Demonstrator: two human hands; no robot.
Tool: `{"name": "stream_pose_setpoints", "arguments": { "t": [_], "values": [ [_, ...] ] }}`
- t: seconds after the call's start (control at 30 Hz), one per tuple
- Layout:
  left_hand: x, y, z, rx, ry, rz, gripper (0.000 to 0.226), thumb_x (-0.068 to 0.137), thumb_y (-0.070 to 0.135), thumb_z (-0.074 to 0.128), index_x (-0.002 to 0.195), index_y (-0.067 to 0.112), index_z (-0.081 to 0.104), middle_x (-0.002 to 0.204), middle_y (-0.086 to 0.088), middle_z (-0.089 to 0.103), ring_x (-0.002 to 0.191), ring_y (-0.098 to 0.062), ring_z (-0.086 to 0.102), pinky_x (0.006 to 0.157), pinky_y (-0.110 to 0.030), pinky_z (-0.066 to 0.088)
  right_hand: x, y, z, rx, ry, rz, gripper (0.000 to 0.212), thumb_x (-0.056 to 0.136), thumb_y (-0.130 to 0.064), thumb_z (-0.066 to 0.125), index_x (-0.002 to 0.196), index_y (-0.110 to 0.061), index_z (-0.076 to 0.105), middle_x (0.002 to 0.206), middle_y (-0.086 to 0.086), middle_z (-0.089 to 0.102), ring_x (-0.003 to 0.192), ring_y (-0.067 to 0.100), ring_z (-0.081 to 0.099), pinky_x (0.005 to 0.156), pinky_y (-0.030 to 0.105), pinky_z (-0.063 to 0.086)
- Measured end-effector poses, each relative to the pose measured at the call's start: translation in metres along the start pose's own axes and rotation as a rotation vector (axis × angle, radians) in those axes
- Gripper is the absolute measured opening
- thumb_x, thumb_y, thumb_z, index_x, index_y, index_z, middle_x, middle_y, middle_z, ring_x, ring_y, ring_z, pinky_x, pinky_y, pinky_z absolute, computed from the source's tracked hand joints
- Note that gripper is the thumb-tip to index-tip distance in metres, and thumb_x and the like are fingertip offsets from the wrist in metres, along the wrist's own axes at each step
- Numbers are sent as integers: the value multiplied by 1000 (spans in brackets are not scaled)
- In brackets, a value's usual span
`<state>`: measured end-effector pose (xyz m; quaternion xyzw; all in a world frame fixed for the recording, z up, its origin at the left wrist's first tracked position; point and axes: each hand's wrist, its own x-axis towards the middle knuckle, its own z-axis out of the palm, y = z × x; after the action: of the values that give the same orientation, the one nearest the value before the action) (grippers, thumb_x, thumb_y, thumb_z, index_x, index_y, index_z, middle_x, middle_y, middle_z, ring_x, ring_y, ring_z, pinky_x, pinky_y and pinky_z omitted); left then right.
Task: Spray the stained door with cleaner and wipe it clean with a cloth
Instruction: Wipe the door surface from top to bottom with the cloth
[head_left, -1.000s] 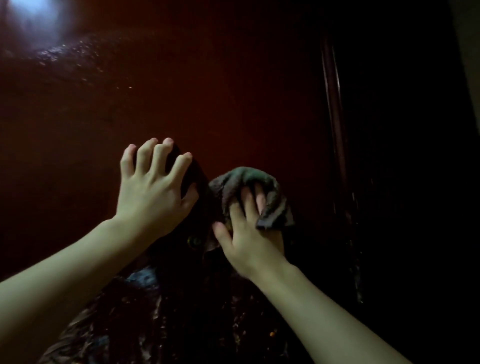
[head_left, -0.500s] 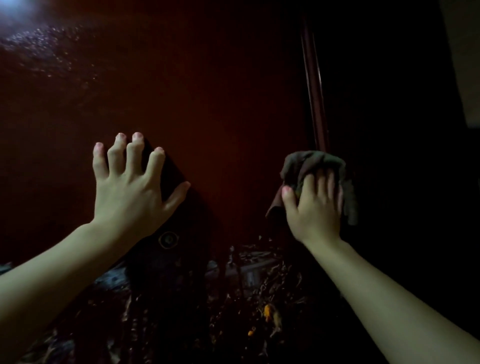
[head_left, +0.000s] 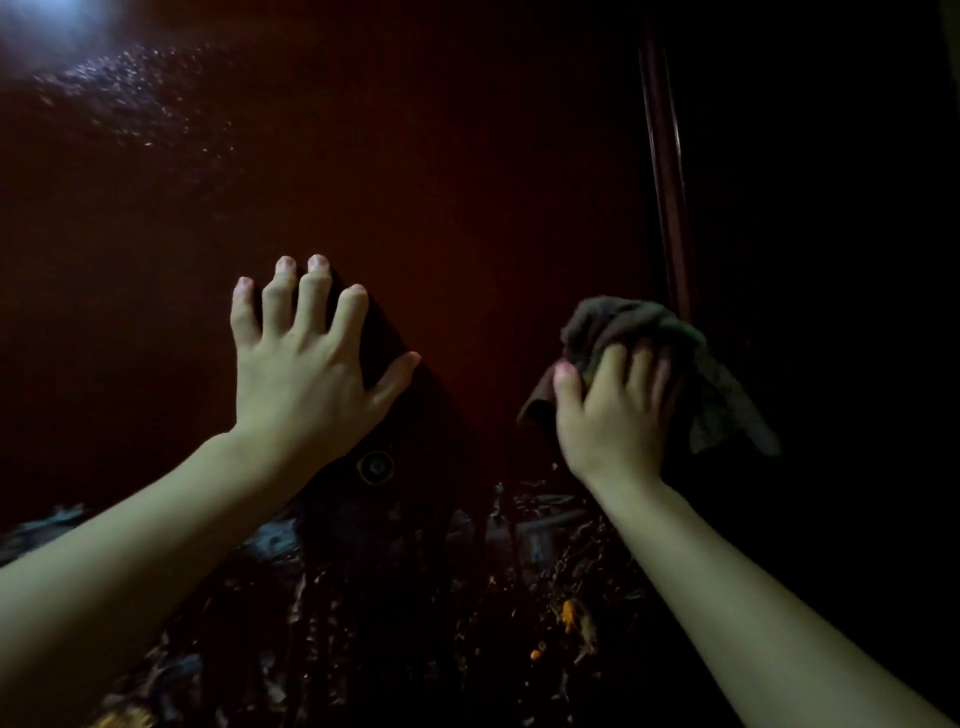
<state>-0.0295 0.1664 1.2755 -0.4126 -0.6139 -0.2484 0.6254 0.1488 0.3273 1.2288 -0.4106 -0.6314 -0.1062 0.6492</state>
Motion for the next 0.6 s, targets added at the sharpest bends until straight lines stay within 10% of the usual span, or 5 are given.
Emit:
{"name": "stream_pose_setpoints", "arguments": {
  "t": [0.27,0.47,0.6],
  "values": [
    [-2,-38,-21,-206,-19,80,60,91,48,31,136,13,46,145,-14,43,137,-34,34,112,-52,27,-93,-73,14,16,-153,-480,52,83,-51,39,115,-13,53,126,20,58,123,42,48,100,58,35],
    [-18,-129,-44,-104,3,-68,60,89,41,36,142,11,40,149,-19,34,139,-38,29,113,-52,25,-40,-126,5,103,-122,-133,63,88,-55,29,133,-13,45,151,17,29,143,35,12,112,58,0],
    [-47,-174,-53,-30,-70,-70,59,89,34,43,143,11,38,149,-21,33,135,-41,33,104,-55,35,-61,-192,13,49,-120,-340,57,90,-49,39,133,-12,47,147,17,36,140,37,19,112,62,2]
  ]
}}
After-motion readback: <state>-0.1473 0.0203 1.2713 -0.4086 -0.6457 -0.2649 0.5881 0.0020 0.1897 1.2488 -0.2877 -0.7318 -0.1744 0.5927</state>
